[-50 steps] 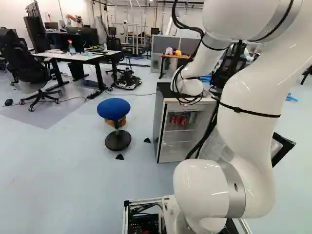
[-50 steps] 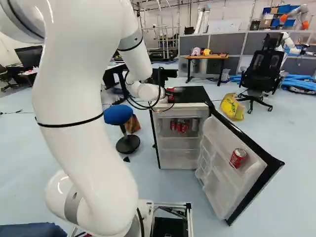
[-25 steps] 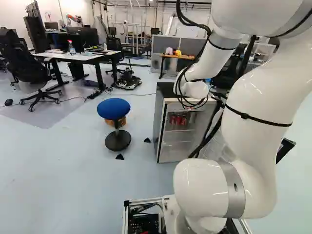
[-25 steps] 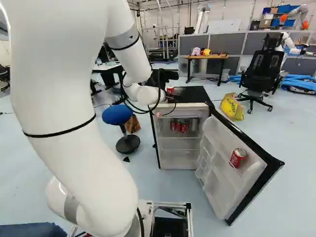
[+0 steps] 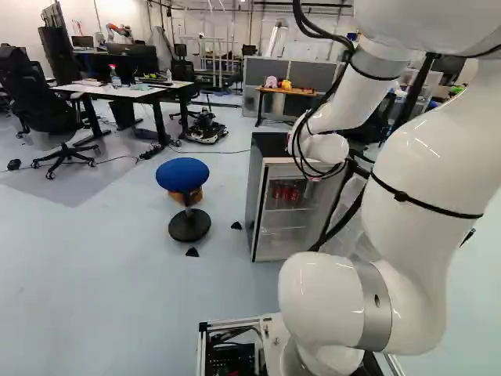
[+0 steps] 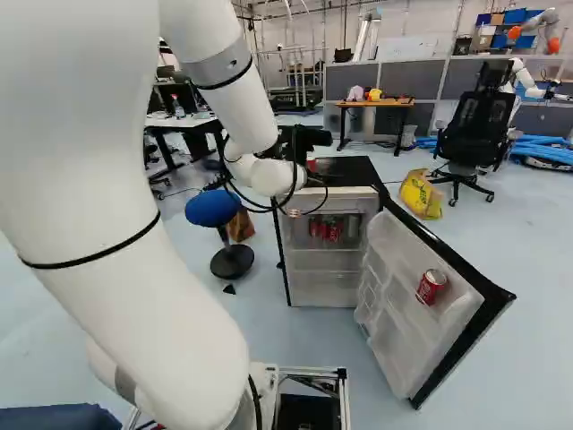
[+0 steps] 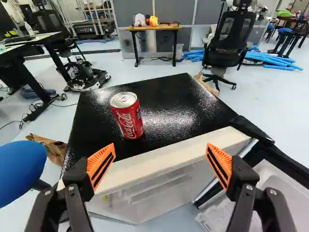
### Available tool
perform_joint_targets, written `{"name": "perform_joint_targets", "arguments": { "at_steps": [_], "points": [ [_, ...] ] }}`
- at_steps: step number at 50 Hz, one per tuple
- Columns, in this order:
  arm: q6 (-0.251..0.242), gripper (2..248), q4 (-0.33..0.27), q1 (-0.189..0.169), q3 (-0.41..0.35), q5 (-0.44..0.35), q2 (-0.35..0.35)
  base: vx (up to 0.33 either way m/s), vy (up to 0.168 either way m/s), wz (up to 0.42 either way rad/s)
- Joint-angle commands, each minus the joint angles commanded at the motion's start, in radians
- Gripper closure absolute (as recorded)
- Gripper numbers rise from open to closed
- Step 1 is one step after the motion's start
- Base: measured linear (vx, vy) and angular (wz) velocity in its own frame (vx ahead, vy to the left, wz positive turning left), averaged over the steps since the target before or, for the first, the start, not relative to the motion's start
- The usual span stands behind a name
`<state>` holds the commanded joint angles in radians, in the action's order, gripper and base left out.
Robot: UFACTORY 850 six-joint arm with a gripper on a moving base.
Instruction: Grab a drink from the fridge
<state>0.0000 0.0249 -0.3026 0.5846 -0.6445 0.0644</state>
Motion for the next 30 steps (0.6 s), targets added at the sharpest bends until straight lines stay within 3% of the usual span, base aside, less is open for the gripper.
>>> {"name": "perform_joint_targets", "arguments": {
  "at_steps": [15, 30],
  "points": [
    [0.000, 3, -0.023, -0.052, -0.015, 0.038, -0.049, 0.000, 0.000, 0.000],
    [0.000, 3, -0.023, -0.104, -0.010, 0.138, -0.080, 0.000, 0.000, 0.000]
  ]
}}
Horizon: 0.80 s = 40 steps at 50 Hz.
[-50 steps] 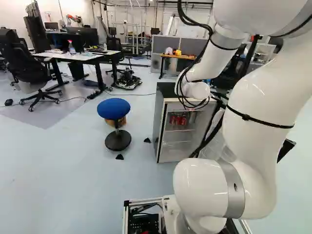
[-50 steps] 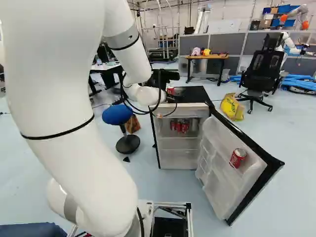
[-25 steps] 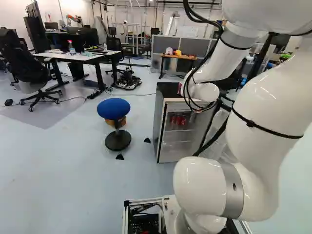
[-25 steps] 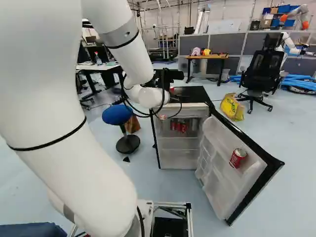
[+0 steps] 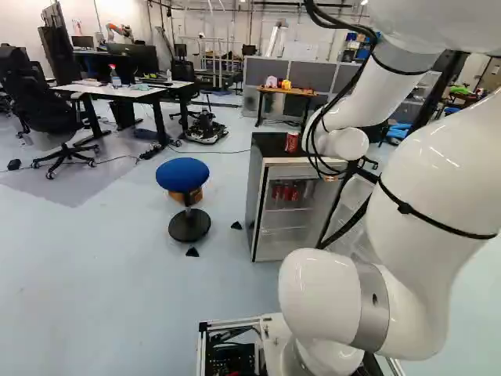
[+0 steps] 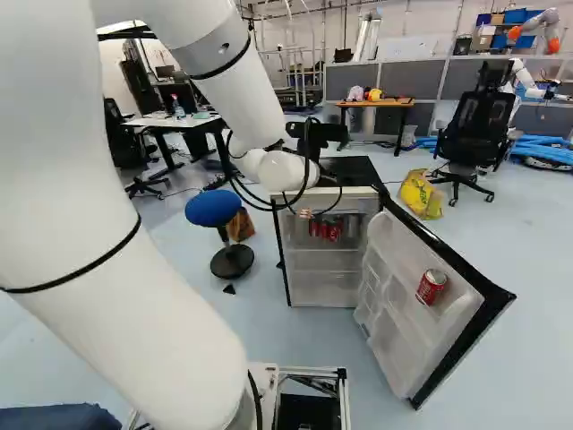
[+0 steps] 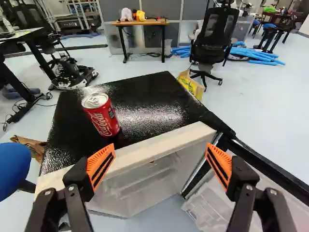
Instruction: Grab a drink from the fridge
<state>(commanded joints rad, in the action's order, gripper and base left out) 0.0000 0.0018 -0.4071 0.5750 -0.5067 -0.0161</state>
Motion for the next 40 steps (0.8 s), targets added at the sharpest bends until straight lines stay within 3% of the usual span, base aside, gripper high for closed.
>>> {"name": "perform_joint_targets", "arguments": {
  "at_steps": [40],
  "points": [
    [0.000, 3, 0.000, -0.137, 0.046, 0.333, -0.054, 0.000, 0.000, 0.000]
  ]
}}
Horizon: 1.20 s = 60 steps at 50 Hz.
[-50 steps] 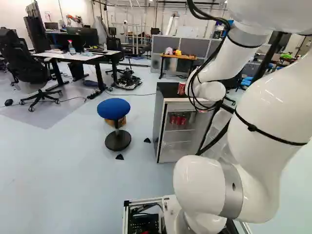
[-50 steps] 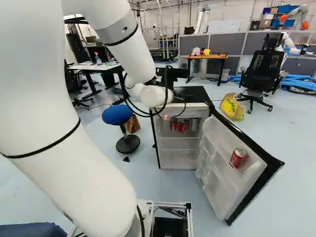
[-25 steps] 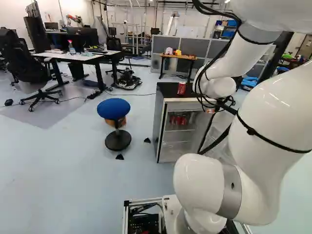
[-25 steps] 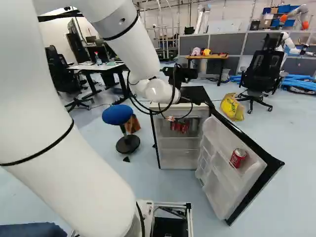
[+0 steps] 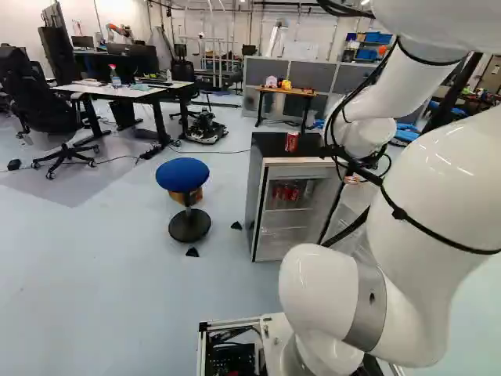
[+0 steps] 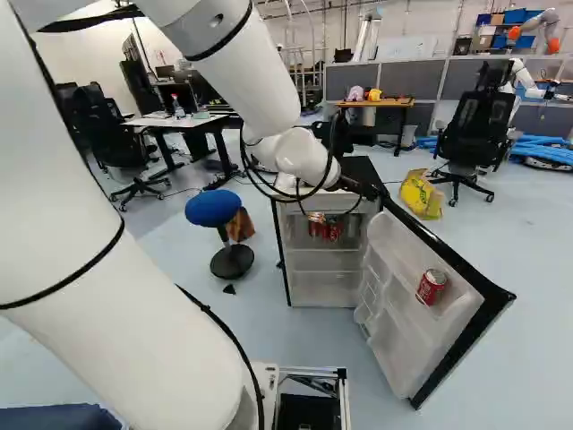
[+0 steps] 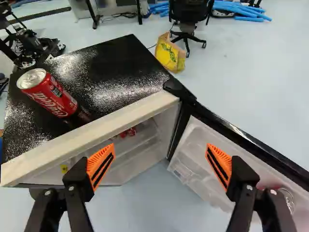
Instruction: Grab a drink from the fridge
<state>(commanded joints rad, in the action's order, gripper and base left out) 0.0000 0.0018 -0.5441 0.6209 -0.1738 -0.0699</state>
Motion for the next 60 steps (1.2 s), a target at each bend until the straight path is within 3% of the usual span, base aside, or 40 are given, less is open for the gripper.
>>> {"name": "perform_joint_targets", "arguments": {
  "at_steps": [46, 60],
  "points": [
    [0.000, 3, 0.000, -0.132, 0.136, 0.336, 0.017, 0.000, 0.000, 0.000],
    [0.000, 3, 0.000, -0.164, 0.197, 0.416, 0.079, 0.000, 0.000, 0.000]
  ]
}}
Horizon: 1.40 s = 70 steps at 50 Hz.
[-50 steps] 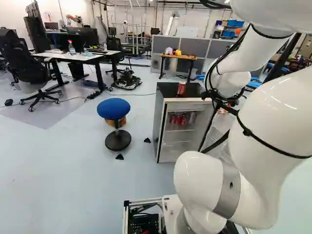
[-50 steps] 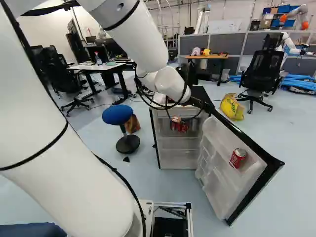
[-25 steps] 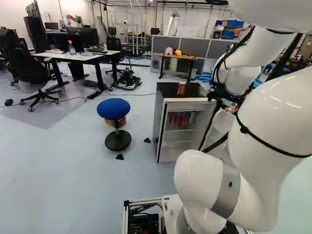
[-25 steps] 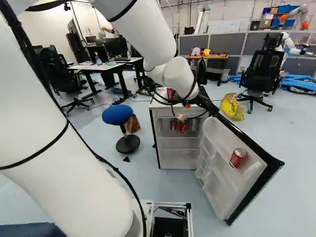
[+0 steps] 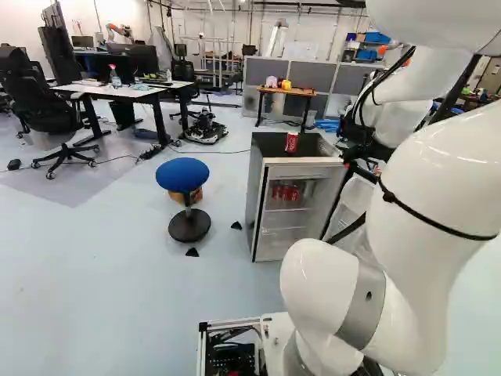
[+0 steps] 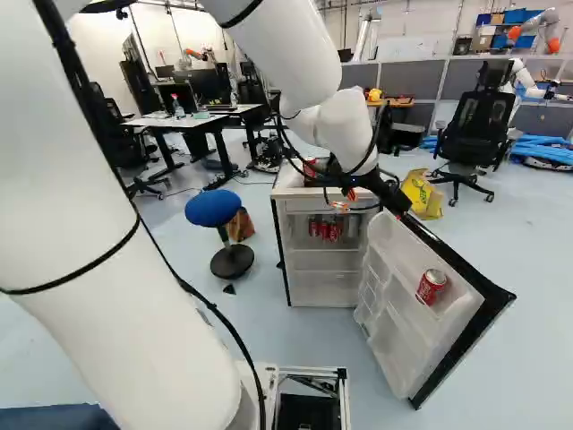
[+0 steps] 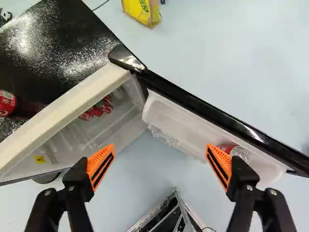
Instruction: Grab a drink from the fridge
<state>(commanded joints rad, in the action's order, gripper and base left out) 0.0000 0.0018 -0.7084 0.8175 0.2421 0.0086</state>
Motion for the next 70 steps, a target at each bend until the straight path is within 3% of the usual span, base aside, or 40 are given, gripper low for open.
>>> {"name": "perform_joint_targets", "arguments": {
  "at_steps": [18, 70],
  "points": [
    [0.000, 3, 0.000, -0.039, 0.082, 0.067, 0.078, 0.000, 0.000, 0.000],
    [0.000, 3, 0.000, -0.152, 0.296, 0.068, 0.266, 0.000, 0.000, 0.000]
  ]
}}
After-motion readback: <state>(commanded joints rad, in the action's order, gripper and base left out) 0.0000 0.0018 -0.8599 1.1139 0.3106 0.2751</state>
